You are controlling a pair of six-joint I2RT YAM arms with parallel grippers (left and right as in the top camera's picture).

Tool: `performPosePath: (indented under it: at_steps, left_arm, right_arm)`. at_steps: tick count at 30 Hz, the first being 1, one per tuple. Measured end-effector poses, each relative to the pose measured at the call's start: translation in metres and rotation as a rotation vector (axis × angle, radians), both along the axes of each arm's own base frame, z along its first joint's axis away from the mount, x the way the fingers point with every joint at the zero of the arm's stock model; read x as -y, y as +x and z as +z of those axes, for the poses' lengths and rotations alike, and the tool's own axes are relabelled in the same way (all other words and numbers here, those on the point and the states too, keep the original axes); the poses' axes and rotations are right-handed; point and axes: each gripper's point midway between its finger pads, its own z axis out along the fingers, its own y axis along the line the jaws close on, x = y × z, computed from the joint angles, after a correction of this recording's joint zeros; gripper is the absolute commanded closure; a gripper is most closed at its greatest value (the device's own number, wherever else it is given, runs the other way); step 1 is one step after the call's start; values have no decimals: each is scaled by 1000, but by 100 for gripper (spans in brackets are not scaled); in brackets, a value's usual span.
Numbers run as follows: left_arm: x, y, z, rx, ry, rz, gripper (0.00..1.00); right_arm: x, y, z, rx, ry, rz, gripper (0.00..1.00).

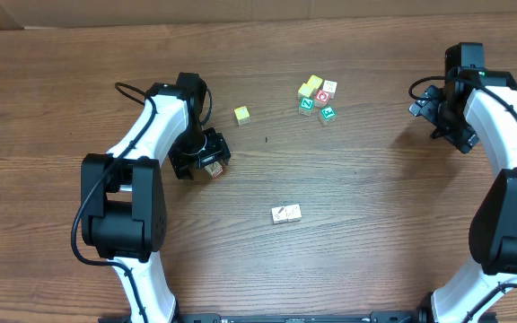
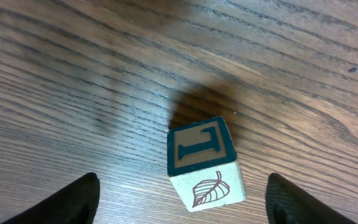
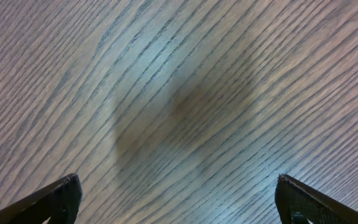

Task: Flip 3 blocks
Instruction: 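Lower the left gripper and close it on the leaf block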

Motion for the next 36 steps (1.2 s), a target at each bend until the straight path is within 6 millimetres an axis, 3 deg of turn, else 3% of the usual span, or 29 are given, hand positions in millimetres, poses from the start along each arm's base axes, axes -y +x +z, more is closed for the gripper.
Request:
performPosePath:
  at_steps: [8,36]
  left_arm:
    - [-3,0,0,2,15,-2,39]
    - [9,3,-2,41,108,-83,44]
  right_arm:
    - [0,0,0,0,0,0,0]
    - [0,0,0,0,0,0,0]
